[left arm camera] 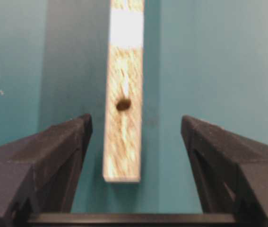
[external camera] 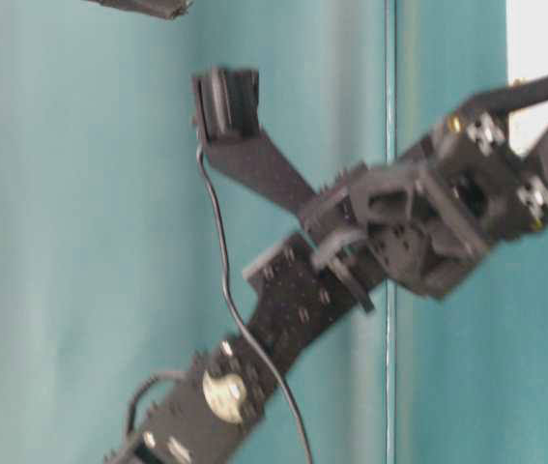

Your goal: Move the wooden board into place and insert the rod into its hole.

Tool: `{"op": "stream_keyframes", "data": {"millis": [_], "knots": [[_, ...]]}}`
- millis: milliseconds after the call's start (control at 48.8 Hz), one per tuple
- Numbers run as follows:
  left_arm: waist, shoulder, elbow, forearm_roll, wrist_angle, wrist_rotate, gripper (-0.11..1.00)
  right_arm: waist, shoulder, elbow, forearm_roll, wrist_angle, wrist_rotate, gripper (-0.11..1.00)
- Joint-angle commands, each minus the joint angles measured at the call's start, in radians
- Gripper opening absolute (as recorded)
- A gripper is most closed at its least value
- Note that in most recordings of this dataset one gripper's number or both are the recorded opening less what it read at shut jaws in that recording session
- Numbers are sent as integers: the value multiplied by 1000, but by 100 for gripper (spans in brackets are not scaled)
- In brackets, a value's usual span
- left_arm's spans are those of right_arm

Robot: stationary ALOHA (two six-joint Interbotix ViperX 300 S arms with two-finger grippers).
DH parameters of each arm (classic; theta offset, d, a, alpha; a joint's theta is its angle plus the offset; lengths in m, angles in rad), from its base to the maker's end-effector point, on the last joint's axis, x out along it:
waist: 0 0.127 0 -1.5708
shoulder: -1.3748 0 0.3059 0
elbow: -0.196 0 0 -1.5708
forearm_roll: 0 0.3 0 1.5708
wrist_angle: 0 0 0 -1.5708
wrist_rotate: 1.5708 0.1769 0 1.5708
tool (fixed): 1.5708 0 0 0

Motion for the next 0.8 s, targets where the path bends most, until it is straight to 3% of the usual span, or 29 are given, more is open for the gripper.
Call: {"op": "stream_keyframes", "data": {"millis": [0, 226, 349, 492, 636, 779], "knots": [[-12, -32, 51, 2, -112, -5, 74, 0, 8, -35, 3, 6, 2, 99], [-11, 12, 164, 2, -465, 0, 74, 0, 109, -153, 20, 150, 3, 99], [-6, 43, 176, 2, -495, 5, 74, 2, 204, -250, 49, 270, 11, 99], [2, 60, 179, 2, -515, 6, 74, 5, 345, -367, 95, 388, 72, 99], [15, 74, 181, 0, -561, 26, 74, 8, 497, -480, 132, 469, 156, 99], [29, 75, 183, 2, -586, 35, 73, 18, 614, -566, 143, 492, 196, 98]]}}
